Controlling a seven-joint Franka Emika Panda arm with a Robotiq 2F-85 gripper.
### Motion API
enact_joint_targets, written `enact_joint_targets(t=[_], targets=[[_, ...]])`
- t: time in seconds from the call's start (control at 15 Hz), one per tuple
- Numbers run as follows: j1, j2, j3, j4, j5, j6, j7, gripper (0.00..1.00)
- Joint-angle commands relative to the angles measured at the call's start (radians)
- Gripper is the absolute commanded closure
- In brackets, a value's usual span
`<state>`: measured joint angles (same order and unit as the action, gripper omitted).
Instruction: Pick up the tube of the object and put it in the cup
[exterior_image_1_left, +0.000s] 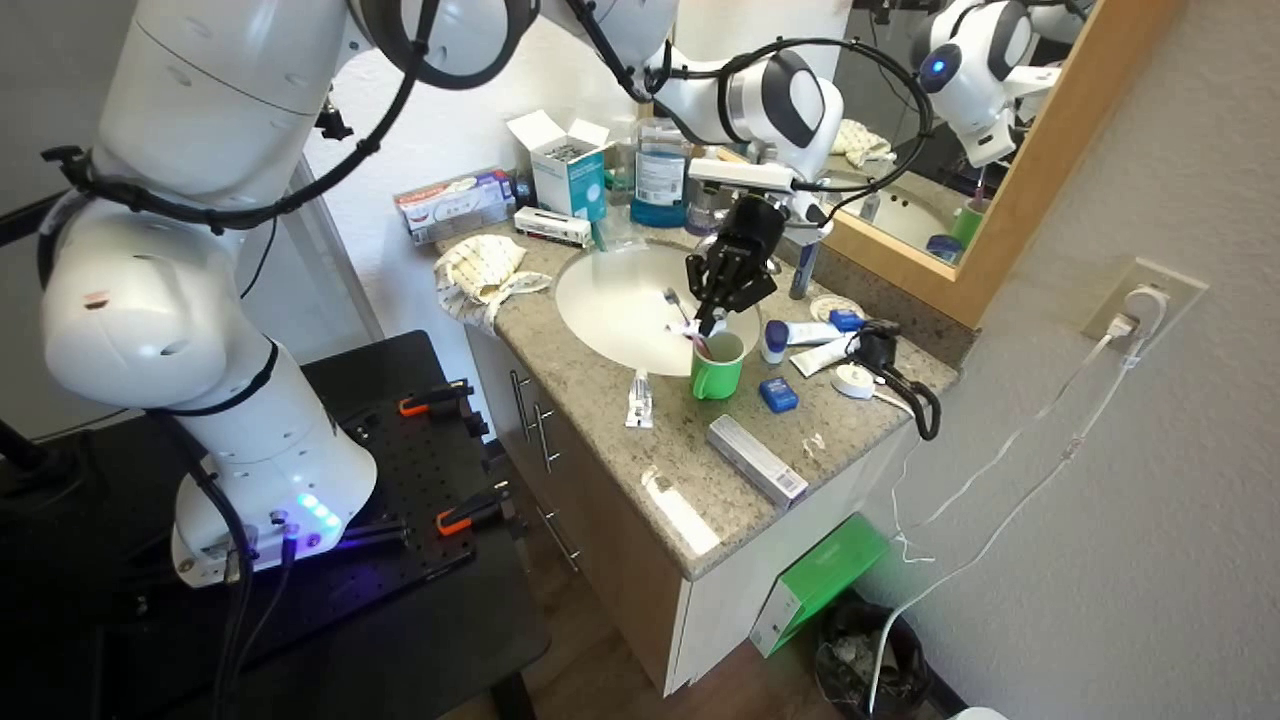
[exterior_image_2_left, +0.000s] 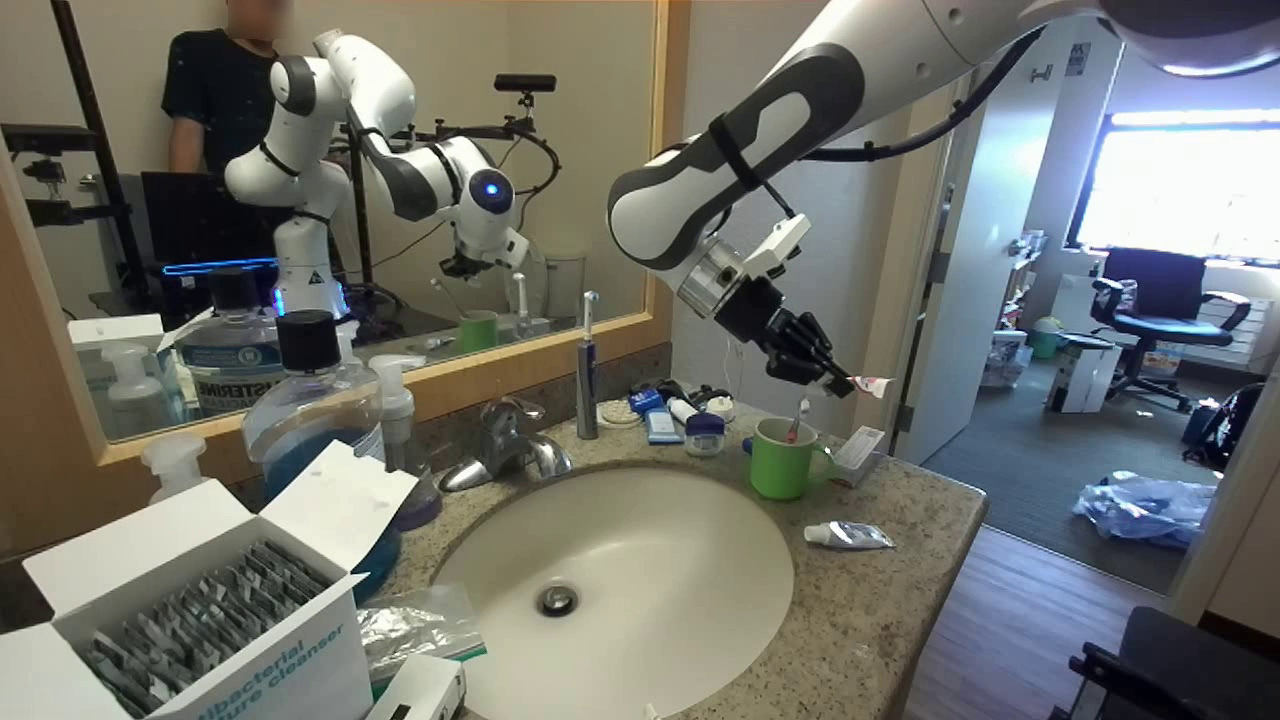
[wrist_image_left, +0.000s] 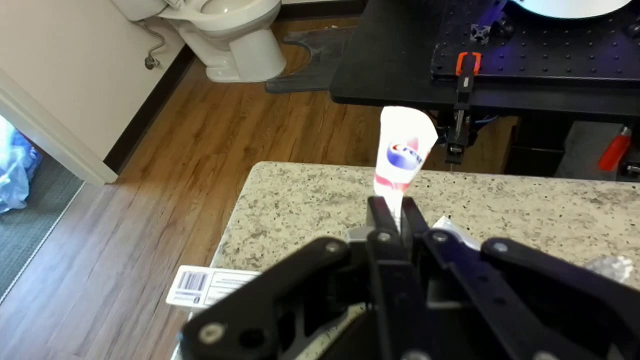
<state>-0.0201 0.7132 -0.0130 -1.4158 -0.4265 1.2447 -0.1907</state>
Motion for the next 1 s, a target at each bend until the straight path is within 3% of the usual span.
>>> enact_joint_targets(t=[0.0,0.93], targets=[[0.001,0.035,0.001,0.056,0.000,-0.030,-0.044,0.98],[0.013,0.083,0.006,0.143,-0.002,-0.043,-0.099,0.98]])
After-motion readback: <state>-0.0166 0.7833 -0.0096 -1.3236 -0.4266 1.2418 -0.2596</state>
